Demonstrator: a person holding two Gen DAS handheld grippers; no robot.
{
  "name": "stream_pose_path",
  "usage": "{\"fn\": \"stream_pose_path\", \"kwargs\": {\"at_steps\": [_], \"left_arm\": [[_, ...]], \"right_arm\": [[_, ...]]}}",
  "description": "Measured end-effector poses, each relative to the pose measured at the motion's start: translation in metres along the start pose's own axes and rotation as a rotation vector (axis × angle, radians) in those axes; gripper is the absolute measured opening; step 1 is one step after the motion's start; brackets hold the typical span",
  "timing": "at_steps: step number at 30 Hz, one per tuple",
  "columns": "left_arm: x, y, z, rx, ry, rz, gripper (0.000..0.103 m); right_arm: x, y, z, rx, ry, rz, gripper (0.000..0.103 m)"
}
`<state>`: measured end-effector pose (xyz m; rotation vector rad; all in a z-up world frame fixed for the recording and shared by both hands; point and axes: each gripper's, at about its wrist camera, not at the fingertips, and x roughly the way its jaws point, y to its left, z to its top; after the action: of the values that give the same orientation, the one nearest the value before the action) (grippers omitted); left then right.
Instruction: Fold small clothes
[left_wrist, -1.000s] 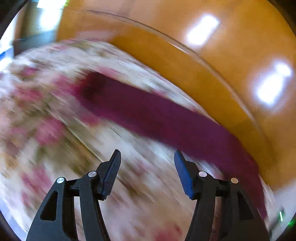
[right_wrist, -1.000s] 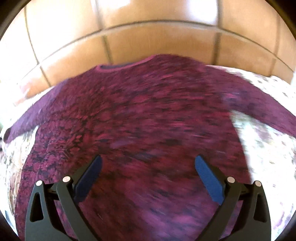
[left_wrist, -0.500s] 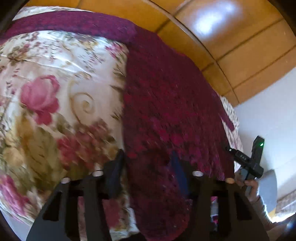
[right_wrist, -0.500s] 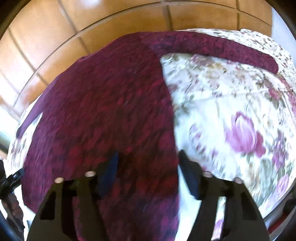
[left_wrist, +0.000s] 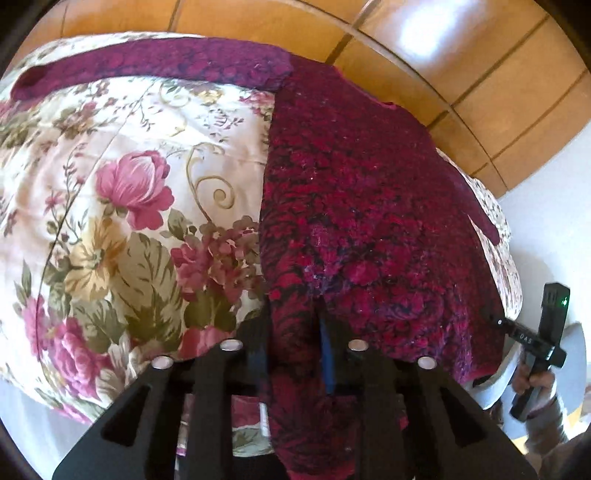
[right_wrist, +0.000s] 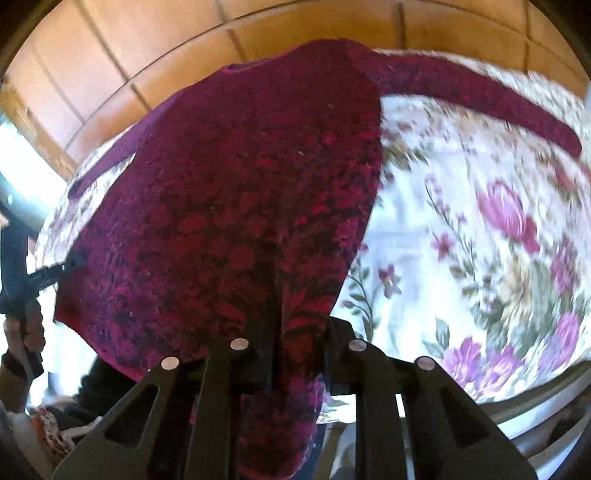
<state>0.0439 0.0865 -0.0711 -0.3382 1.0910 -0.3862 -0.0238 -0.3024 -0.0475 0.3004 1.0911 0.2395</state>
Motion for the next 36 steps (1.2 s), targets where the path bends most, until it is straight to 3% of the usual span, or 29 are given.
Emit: {"fn": "stream_pose_path", "kwargs": {"at_steps": [2, 4, 7, 8, 9, 13, 16, 20, 27, 29, 31, 36], "left_arm": [[-0.007, -0.007, 0.006, 0.017, -0.027, 0.037, 0.039], [-0.017, -0.019, 0.022, 0.048, -0.108, 0.071, 0.045], [-0.021, -0.034, 0.041, 0.046, -0.183, 0.033, 0.047], [-0.018, -0.039, 0.044, 0.048, -0.198, 0.028, 0.058], [-0.014, -0.043, 0.046, 0.053, -0.208, 0.030, 0.061], [0.025, -0.072, 0.059, 0.118, -0.179, 0.060, 0.061], [0.053, -0.091, 0.063, 0.192, -0.154, 0.097, 0.061], [0.069, -0.091, 0.062, 0.205, -0.107, 0.113, 0.061], [0.079, -0.089, 0.060, 0.213, -0.095, 0.132, 0.067], [0.079, -0.090, 0.059, 0.223, -0.096, 0.140, 0.067], [0.079, -0.090, 0.057, 0.223, -0.097, 0.138, 0.067], [0.075, -0.082, 0.053, 0.187, -0.096, 0.099, 0.067]], "right_arm": [[-0.001, -0.012, 0.007, 0.059, -0.013, 0.030, 0.040], [-0.008, -0.024, 0.016, 0.097, -0.058, 0.018, 0.061], [-0.020, -0.068, 0.037, 0.243, -0.147, 0.009, 0.064], [-0.022, -0.087, 0.046, 0.305, -0.176, 0.007, 0.064], [-0.023, -0.107, 0.053, 0.364, -0.203, 0.004, 0.064], [-0.022, -0.202, 0.087, 0.658, -0.307, -0.005, 0.051], [-0.022, -0.261, 0.104, 0.846, -0.390, 0.017, 0.049], [-0.016, -0.308, 0.128, 0.983, -0.459, 0.019, 0.049], [-0.002, -0.356, 0.156, 1.033, -0.481, -0.040, 0.048], [-0.002, -0.362, 0.169, 1.005, -0.467, -0.077, 0.024], [-0.006, -0.360, 0.170, 0.954, -0.448, -0.152, 0.011], [-0.031, -0.339, 0.137, 0.836, -0.445, -0.347, 0.009]]}}
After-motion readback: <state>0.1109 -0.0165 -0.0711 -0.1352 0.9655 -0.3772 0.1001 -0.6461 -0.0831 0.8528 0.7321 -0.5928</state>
